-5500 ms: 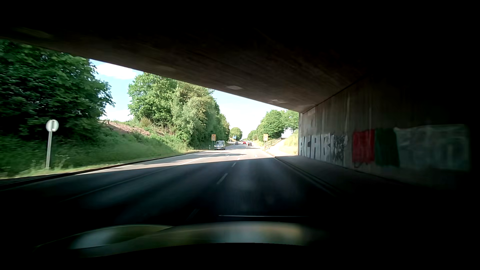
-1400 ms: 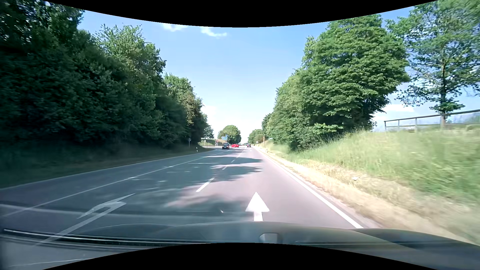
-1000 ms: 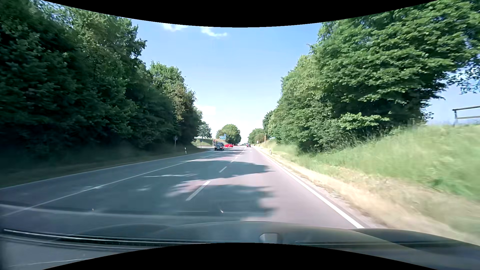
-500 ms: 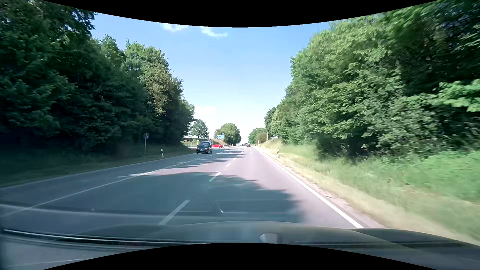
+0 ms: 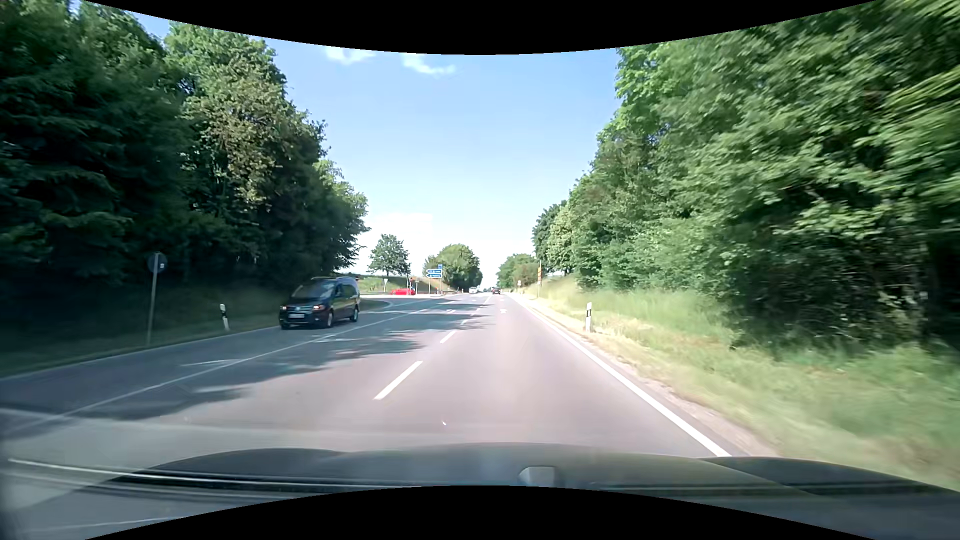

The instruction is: Follow the waypoints while adhering to traffic rules and regulations

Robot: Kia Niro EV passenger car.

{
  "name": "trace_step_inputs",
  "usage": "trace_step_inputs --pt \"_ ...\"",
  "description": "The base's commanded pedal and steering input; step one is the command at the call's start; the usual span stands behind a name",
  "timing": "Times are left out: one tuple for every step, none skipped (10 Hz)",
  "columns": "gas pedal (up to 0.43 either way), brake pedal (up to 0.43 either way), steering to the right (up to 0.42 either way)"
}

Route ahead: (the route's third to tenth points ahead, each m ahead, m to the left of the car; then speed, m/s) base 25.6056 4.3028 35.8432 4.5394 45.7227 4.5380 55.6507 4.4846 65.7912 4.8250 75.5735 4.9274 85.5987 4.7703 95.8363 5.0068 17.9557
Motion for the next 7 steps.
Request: trace_step_inputs --pt "0.098 0.006 0.0" --pt "0.098 0.006 0.002" --pt "0.098 0.006 0.002" --pt "0.098 0.006 0.002" --pt "0.098 0.006 0.002" --pt "0.098 0.006 0.002" --pt "0.098 0.006 0.002"
